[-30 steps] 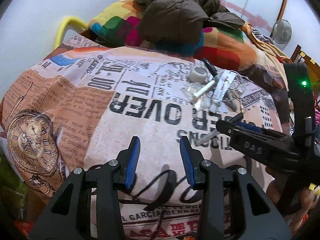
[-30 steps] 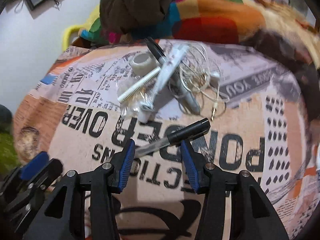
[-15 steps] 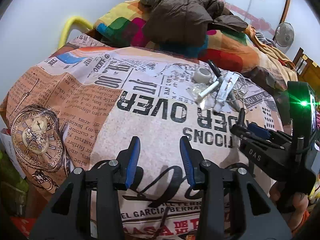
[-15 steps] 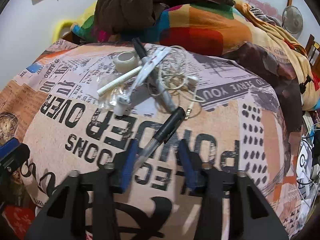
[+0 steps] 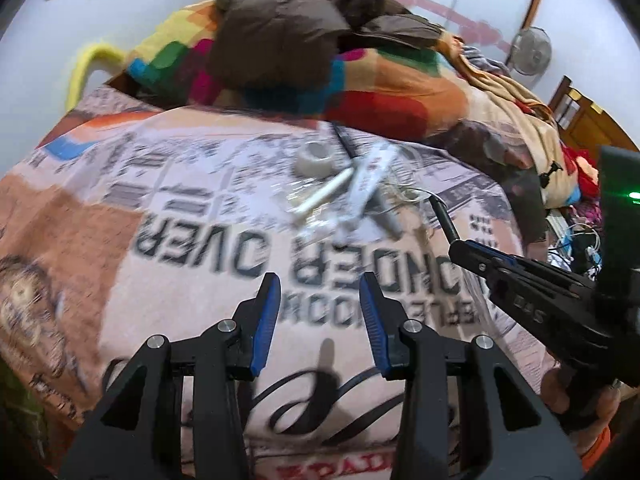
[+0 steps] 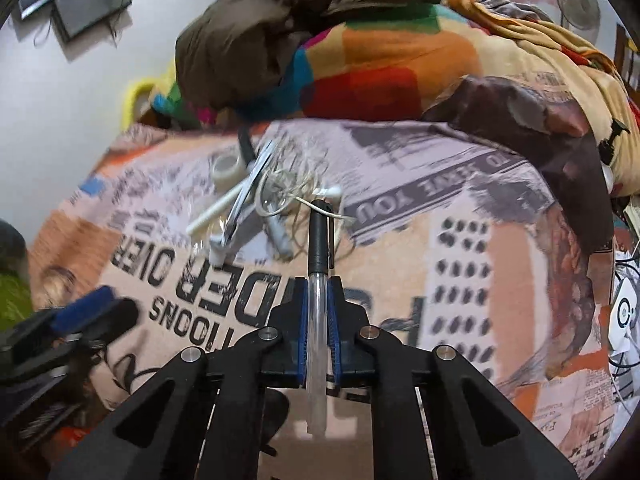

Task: Collect trash
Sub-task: 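Grasp the black pen with right gripper while left gripper grasps white tube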

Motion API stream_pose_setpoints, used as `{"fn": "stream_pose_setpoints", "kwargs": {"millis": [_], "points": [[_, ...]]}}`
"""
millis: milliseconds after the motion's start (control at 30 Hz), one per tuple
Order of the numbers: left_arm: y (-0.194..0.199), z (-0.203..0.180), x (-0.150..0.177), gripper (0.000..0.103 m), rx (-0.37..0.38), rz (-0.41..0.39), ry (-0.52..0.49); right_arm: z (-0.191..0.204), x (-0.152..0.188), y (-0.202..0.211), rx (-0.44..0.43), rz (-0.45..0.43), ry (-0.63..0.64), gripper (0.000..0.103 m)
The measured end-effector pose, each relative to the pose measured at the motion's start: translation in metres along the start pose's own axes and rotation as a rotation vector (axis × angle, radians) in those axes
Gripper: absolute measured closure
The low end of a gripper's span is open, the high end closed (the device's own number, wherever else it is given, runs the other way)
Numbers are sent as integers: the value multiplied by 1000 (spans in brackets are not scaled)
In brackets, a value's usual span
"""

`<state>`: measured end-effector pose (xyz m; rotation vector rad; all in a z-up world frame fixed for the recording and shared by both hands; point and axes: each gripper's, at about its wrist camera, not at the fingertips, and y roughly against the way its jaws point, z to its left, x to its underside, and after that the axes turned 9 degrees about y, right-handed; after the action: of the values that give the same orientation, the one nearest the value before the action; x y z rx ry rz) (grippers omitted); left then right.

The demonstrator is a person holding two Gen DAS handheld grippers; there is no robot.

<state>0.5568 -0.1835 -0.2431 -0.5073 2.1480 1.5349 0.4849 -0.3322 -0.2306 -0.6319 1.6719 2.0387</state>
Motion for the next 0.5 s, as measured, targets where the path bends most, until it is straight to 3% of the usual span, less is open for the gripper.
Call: {"fn": "stream_pose_setpoints", "kwargs": {"millis": [167, 500], "points": [[-32, -27, -15, 63, -25, 2, -55, -14, -2, 4, -36, -5, -58, 94], [-72, -38, -23, 65, -114, 14, -103, -37, -2, 0, -105, 20, -140, 94]]}}
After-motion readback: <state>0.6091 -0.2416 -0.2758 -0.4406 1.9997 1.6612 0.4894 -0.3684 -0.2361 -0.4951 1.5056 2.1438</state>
